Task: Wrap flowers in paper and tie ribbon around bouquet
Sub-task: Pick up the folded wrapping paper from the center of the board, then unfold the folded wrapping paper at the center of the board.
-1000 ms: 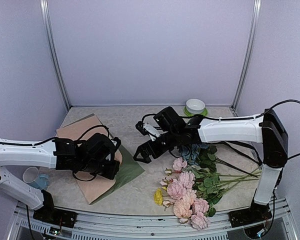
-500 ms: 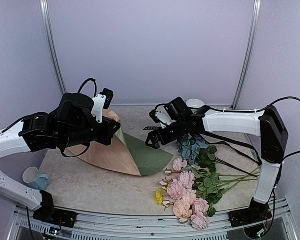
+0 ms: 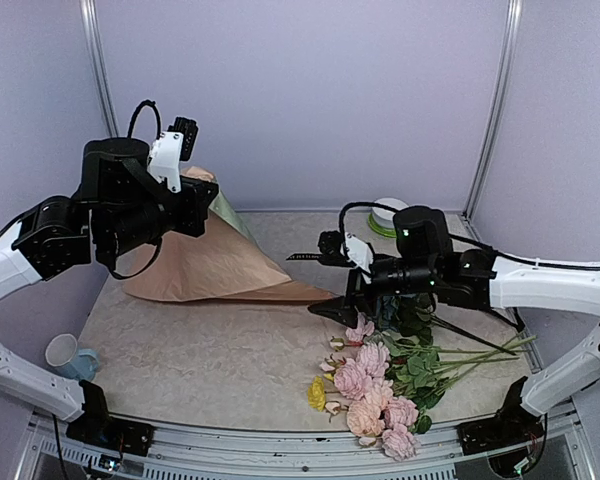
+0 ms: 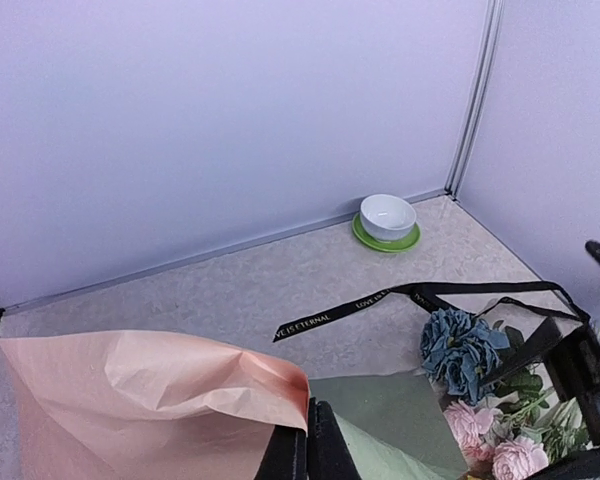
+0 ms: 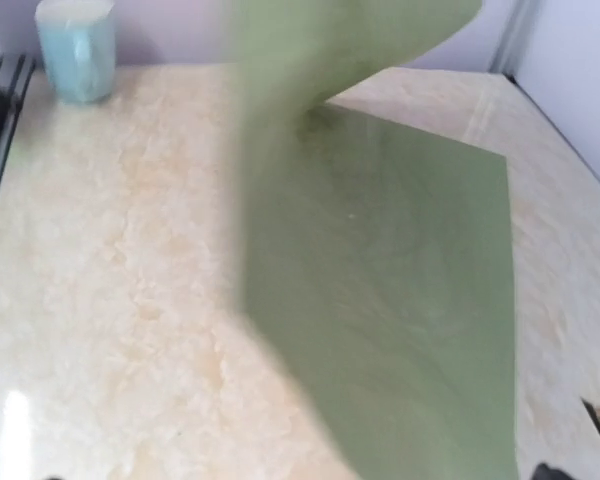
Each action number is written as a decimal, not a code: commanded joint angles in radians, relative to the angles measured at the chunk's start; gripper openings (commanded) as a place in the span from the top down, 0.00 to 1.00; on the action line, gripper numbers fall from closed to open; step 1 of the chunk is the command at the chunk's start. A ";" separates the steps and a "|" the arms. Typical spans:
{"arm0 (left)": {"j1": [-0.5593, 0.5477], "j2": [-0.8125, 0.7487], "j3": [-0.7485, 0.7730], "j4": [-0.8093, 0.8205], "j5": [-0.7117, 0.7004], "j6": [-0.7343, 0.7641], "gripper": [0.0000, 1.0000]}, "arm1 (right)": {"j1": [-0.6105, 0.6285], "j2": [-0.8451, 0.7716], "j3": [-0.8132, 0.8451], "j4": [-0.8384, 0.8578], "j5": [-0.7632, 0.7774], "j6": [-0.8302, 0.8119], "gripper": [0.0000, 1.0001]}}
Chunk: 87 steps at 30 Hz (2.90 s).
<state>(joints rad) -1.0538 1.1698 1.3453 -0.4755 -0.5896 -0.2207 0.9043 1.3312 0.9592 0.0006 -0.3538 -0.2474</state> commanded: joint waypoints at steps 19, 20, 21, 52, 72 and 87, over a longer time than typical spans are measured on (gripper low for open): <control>0.177 -0.069 -0.020 0.059 0.129 0.052 1.00 | -0.014 0.354 0.074 0.315 0.272 -0.132 1.00; 0.198 -0.063 -0.018 0.066 0.151 0.054 1.00 | -0.013 0.350 0.087 0.323 0.280 -0.125 1.00; 0.215 -0.053 -0.011 0.068 0.163 0.059 1.00 | -0.015 0.344 0.102 0.333 0.305 -0.116 1.00; 0.280 -0.015 0.107 0.078 0.179 0.116 1.00 | -0.035 0.437 0.076 0.318 0.241 -0.115 0.95; 0.421 -0.074 -0.022 0.098 0.348 0.059 1.00 | -0.102 0.301 0.426 0.328 1.201 -0.291 1.00; 0.467 -0.142 -0.186 0.090 0.542 -0.020 1.00 | 0.122 0.130 0.215 0.069 1.348 -0.212 1.00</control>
<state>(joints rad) -0.6136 1.0809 1.2148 -0.3820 -0.1074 -0.1997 0.9417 1.4845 1.1709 0.2123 0.8406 -0.5072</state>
